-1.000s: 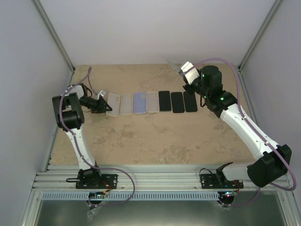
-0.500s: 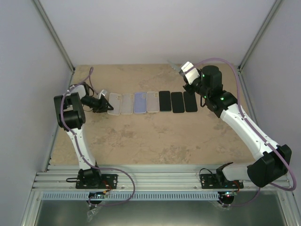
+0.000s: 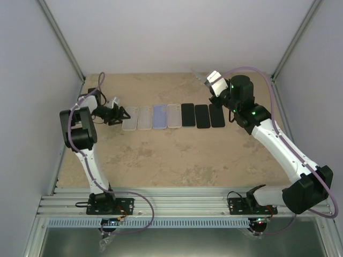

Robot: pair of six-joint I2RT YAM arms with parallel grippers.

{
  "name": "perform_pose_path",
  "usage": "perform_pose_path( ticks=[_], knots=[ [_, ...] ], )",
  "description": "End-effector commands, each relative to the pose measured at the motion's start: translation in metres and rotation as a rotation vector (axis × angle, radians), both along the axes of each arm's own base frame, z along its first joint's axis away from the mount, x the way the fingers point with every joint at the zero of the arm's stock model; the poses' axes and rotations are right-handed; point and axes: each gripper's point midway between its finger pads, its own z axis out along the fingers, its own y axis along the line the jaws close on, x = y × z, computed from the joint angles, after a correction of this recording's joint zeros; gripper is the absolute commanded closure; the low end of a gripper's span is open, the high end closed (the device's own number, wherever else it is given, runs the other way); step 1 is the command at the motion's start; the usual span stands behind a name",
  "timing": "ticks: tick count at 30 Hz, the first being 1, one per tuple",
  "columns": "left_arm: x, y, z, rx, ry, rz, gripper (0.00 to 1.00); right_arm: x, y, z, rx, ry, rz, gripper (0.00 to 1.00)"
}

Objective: Take the phone out of the phone case
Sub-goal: Place the phone case at the center of the board.

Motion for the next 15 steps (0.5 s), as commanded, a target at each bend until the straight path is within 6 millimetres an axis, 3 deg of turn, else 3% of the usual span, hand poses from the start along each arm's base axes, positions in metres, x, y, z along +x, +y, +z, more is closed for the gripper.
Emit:
perform_pose_path(
  ticks=[1, 6, 8, 15],
  knots=[
    [0.01, 0.017, 0.02, 0.109, -0.083, 0.059, 0.21, -0.003, -0.003, 0.034, 0.053, -0.086, 0.001, 1.0],
    [0.016, 0.023, 0.048, 0.168, -0.164, 0.097, 0.03, -0.004, 0.004, 0.041, 0.062, -0.094, 0.036, 0.99],
    [0.02, 0.026, 0.065, 0.191, -0.217, 0.114, 0.01, -0.005, 0.006, 0.046, 0.061, -0.104, 0.049, 0.99],
    [0.03, 0.02, 0.163, 0.158, -0.441, 0.189, 0.01, -0.006, 0.016, 0.061, 0.008, -0.163, 0.094, 1.0]
  ],
)
